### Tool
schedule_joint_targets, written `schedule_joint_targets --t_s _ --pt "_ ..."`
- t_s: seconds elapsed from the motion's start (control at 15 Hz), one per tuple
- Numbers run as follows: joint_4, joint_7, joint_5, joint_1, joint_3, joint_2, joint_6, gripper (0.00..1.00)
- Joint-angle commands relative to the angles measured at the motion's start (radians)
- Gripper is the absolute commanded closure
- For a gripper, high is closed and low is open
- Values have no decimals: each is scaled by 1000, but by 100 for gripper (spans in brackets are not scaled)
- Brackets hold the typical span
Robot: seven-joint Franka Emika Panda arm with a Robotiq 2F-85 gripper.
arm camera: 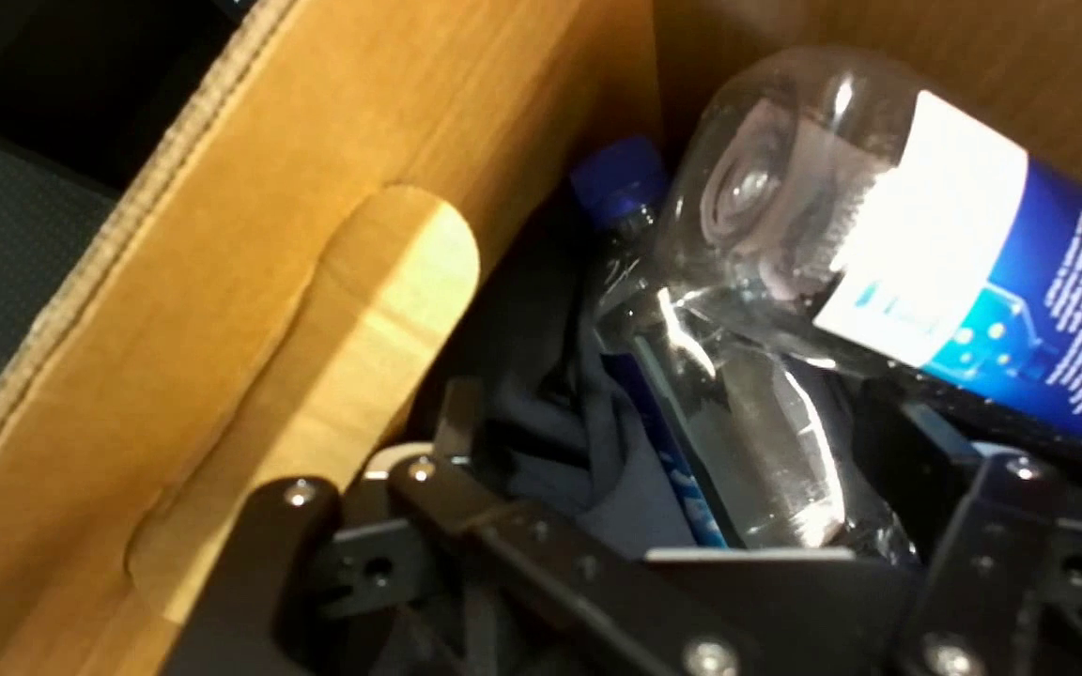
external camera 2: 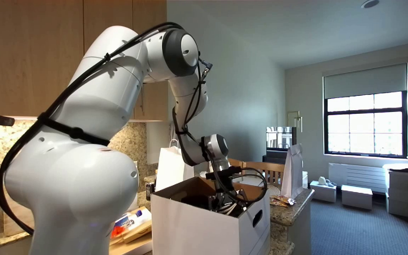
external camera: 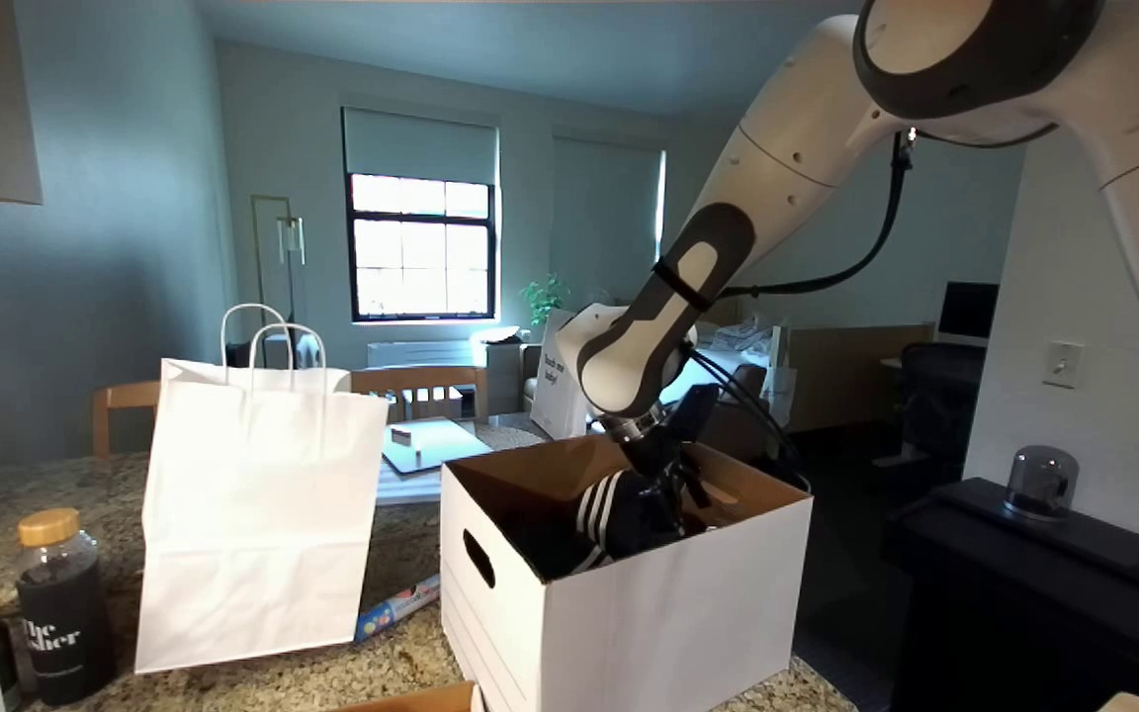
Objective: Remove three empty water bottles from the white storage box
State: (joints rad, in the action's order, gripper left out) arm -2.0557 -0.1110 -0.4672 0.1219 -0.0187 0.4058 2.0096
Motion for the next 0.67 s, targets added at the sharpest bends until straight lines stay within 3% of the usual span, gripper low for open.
schedule_joint_targets --t_s 0.0,0.6 --pt "-36 -168 -30 -15 -35 -44 -3 0" --pt "-40 -573 -95 -35 -67 -35 -15 0"
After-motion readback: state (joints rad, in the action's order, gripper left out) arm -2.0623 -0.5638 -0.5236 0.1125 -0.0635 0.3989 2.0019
